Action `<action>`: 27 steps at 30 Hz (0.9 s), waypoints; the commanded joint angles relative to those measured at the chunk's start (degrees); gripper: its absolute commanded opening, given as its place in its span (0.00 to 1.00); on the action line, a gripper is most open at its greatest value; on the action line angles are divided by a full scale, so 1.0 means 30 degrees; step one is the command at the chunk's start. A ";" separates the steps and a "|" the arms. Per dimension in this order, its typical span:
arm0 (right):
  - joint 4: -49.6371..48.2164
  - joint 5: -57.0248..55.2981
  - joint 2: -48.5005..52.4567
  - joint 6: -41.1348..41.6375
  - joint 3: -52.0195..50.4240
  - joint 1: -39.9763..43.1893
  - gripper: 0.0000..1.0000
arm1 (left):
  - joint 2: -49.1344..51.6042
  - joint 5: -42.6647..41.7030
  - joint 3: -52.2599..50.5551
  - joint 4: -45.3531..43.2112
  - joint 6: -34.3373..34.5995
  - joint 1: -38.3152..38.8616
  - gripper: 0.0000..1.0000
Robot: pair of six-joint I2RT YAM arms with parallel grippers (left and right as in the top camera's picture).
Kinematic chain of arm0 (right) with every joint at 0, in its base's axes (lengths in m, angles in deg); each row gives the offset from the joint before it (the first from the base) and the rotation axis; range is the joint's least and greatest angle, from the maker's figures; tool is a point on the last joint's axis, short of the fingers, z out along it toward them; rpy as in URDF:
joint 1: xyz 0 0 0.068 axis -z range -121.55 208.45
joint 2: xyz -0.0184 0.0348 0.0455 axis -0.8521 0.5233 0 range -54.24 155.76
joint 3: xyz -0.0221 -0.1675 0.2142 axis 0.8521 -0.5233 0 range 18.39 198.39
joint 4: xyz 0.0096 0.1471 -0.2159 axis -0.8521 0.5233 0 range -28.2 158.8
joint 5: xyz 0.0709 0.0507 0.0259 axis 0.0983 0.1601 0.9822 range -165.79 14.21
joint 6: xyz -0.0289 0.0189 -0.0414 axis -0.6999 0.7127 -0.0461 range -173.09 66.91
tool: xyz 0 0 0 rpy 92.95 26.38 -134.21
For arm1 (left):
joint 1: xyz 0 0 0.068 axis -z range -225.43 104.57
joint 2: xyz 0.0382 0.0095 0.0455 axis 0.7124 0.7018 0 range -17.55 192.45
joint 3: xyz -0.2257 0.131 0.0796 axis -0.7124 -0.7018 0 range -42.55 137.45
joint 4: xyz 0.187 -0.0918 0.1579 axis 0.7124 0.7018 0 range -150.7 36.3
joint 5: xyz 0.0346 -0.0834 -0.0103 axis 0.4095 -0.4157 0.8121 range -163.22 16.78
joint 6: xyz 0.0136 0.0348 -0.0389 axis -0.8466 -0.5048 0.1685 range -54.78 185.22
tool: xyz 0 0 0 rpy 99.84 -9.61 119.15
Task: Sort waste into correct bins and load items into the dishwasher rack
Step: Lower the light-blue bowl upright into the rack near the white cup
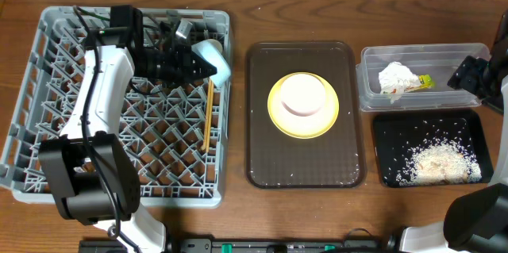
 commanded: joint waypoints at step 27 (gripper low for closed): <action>0.0015 -0.0204 -0.0313 0.0255 0.0087 0.0168 0.99 | -0.0066 -0.0831 -0.0007 -0.1180 -0.0641 0.0124 0.06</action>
